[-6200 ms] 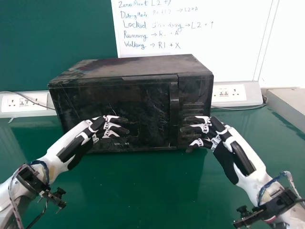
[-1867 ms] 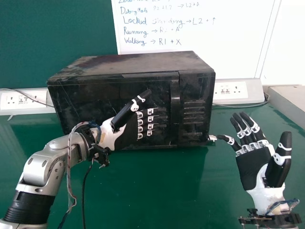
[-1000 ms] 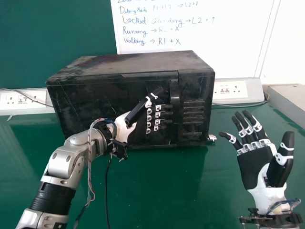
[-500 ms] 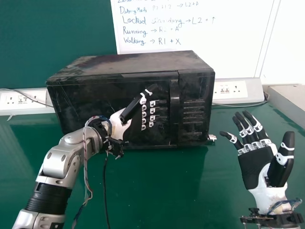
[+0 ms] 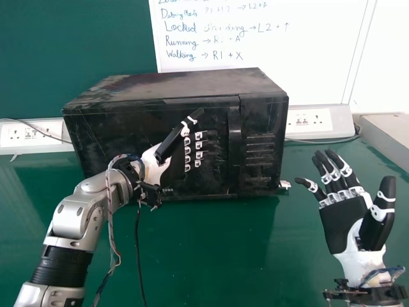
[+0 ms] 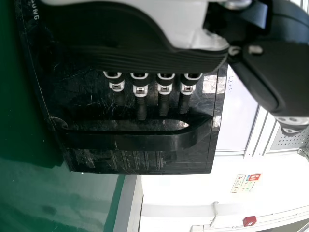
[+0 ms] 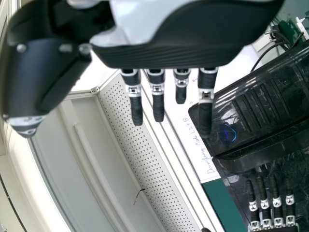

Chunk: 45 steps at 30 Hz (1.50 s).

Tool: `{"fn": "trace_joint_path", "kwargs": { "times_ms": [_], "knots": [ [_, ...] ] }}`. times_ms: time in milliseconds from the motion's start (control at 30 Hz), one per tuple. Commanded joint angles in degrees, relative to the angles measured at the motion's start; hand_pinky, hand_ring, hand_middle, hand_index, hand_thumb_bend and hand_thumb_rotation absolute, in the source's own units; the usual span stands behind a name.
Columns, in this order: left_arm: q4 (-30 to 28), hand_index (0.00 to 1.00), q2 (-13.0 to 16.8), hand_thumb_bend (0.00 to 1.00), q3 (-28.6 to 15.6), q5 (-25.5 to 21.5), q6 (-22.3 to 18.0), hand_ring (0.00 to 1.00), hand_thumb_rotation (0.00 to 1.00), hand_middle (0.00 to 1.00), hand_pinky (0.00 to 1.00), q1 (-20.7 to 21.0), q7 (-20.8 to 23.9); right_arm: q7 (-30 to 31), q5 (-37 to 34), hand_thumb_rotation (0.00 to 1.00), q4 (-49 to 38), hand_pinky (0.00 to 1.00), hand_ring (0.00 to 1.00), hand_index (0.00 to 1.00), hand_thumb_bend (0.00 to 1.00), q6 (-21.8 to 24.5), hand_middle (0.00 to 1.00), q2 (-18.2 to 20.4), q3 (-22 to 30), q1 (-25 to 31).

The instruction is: Open the door of oven

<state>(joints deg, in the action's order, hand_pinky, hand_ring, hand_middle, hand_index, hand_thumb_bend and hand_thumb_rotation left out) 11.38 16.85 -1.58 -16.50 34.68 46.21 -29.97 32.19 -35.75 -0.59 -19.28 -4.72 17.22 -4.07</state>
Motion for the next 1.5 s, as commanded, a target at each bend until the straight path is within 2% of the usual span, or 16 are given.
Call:
{"fn": "trace_joint_path", "kwargs": {
  "times_ms": [0, 100, 400, 733, 1133, 1367, 1467],
  "knots": [
    [0.93, 0.86, -0.37, 1.0, -0.59, -0.41, 0.1, 0.81, 0.78, 0.9, 0.62, 0.16, 0.26, 0.27, -0.63, 0.89, 0.18, 0.86, 0.95, 0.99, 1.0, 0.4, 1.0, -0.26, 0.14, -0.58],
    [1.86, 0.86, -1.24, 1.0, -0.44, -0.82, 0.61, 0.81, 0.78, 0.9, 0.63, 0.82, 0.14, 0.1, -0.43, 0.89, -0.01, 0.86, 0.95, 0.99, 1.0, 0.35, 1.0, -0.26, 0.13, -0.58],
    [5.59, 0.86, -3.93, 1.0, 0.06, -0.31, -0.11, 0.79, 0.79, 0.89, 0.56, 2.74, 0.45, -0.08, -0.08, 0.91, -0.07, 0.85, 0.94, 0.99, 1.0, 0.0, 1.0, -0.18, 0.17, -0.66],
    [11.08, 0.86, -6.1, 1.0, 0.55, 0.16, -3.3, 0.79, 0.8, 0.89, 0.55, 4.7, -0.36, -0.07, 0.18, 0.91, -0.51, 0.87, 0.94, 0.99, 1.0, -0.4, 1.0, -0.12, 0.04, -0.59],
    [17.85, 0.87, -8.49, 1.0, 1.41, 1.52, -6.49, 0.81, 0.8, 0.91, 0.58, 8.14, -0.02, -0.44, 0.18, 0.9, -0.88, 0.86, 0.94, 0.99, 1.0, -0.38, 1.0, 0.66, -0.26, -0.14],
    [20.72, 0.86, -10.5, 1.0, 1.82, 2.86, -8.07, 0.8, 0.8, 0.89, 0.56, 9.69, 0.73, -0.92, 0.35, 0.91, -1.33, 0.85, 0.94, 0.99, 1.0, -0.51, 0.99, 0.62, -0.35, 0.13],
    [20.64, 0.85, -10.57, 1.0, 3.23, 4.95, -9.36, 0.8, 0.81, 0.89, 0.58, 9.84, 1.83, -0.78, 0.24, 0.9, -1.32, 0.86, 0.94, 0.99, 1.0, -0.54, 1.0, 0.52, -0.38, 0.15]
  ]
}}
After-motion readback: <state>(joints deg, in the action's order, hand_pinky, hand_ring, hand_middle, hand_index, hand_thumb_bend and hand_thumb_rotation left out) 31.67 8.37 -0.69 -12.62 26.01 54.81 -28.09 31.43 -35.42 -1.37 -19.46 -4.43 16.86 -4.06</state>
